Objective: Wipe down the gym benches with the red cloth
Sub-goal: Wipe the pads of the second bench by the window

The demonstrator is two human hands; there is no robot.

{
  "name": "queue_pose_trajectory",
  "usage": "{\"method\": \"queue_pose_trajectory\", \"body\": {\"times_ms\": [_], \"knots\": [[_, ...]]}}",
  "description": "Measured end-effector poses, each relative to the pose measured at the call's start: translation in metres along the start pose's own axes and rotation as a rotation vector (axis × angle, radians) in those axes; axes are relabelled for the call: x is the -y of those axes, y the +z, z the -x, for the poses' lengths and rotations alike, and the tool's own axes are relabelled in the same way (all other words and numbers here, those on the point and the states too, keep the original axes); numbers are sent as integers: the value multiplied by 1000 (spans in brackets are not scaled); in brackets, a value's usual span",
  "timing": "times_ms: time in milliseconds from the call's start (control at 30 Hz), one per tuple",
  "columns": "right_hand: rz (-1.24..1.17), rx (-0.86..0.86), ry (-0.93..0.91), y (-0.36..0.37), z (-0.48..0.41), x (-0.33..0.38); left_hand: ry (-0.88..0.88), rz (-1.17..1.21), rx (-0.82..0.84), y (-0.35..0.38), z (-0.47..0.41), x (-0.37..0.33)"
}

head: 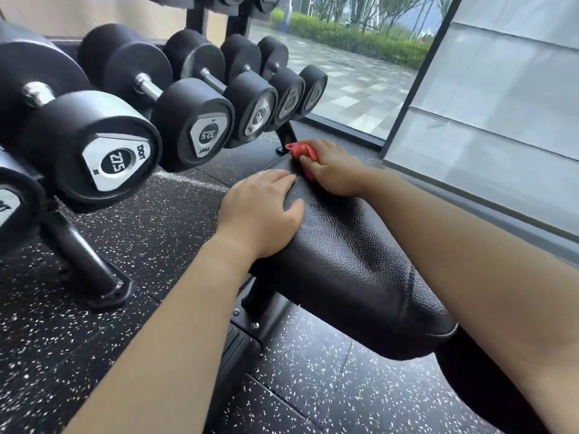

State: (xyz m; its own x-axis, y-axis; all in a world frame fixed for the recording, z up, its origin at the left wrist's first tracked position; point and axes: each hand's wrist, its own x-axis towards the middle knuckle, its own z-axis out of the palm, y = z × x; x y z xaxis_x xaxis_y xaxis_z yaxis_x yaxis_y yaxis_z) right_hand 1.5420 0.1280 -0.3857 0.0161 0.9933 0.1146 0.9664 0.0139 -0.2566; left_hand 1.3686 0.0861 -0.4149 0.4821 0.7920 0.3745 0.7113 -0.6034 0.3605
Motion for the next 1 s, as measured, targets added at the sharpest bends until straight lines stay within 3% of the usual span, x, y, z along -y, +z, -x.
{"method": "queue_pose_trajectory", "body": {"times_ms": [333,800,1000], "knots": [[23,26,-243,-9,157,26,36,57,137,-27,23,20],[30,20,-8,13,10,47,-48,144,110,-25,21,50],[33,59,-21,9,10,54,-110,105,150,-38,26,61]]}}
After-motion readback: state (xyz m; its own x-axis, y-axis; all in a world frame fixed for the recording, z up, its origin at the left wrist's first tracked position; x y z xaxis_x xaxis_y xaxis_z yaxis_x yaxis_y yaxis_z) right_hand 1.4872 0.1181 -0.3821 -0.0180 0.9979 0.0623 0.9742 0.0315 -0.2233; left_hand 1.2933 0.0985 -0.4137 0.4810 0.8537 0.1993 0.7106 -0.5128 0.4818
